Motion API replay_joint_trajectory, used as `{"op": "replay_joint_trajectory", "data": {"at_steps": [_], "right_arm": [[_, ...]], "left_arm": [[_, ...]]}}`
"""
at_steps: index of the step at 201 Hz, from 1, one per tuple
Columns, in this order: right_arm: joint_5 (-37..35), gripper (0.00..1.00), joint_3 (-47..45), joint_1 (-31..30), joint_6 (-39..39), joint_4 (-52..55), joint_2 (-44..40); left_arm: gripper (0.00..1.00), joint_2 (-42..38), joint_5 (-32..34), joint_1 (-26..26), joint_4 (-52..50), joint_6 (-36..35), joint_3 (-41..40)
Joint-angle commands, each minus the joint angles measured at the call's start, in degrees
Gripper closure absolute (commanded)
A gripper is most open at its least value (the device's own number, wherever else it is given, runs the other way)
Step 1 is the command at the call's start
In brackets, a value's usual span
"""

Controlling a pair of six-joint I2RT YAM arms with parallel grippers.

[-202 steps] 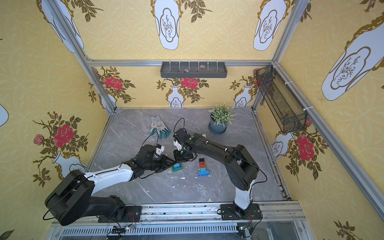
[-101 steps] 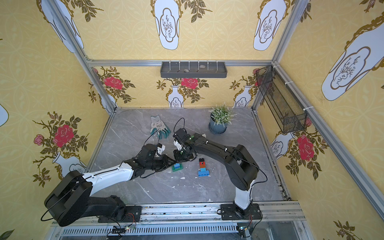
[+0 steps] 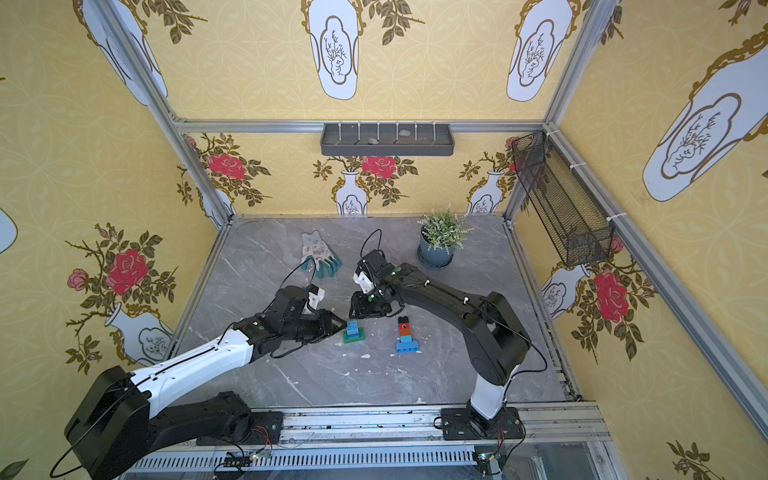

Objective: Assemble the number 1 with lego
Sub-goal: Assemble the lego brick with the lego brick.

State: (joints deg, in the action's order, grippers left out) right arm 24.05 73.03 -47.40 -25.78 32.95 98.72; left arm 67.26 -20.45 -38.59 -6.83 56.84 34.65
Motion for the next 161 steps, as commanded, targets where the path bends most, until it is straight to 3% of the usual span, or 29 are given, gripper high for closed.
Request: {"op": "replay_joint_trajectory", "data": {"at_steps": [1, 25, 52, 102, 161], "right_arm": [[0.0, 0.49, -1.4, 1.5, -1.3, -3.5, -2.7], [-9.9, 0.40, -3.5, 3.7, -2.5, -2.9, -6.2], [-17.1, 0.42, -5.2, 7.7, -1.0, -2.6, -7.7], [-25.4, 0.42, 4.1, 13.0, 10.8, 4.2, 3.0], [-31.7, 0.36, 10.7, 16.7, 19.8, 6.3, 11.8]], "left_arm": [[0.61, -1.8, 1.9, 0.0, -0.1, -1.3, -0.4], [0.62, -4.9, 5.3, 0.0, 0.4, -1.6, -0.8], [0.62, -9.0, 10.2, 0.1, 0.9, -2.4, -1.4], [0.62, -14.8, 17.9, 0.1, -3.3, -6.2, -0.4], [0.61, -18.0, 20.5, 1.0, -4.9, -5.9, -1.6]]}}
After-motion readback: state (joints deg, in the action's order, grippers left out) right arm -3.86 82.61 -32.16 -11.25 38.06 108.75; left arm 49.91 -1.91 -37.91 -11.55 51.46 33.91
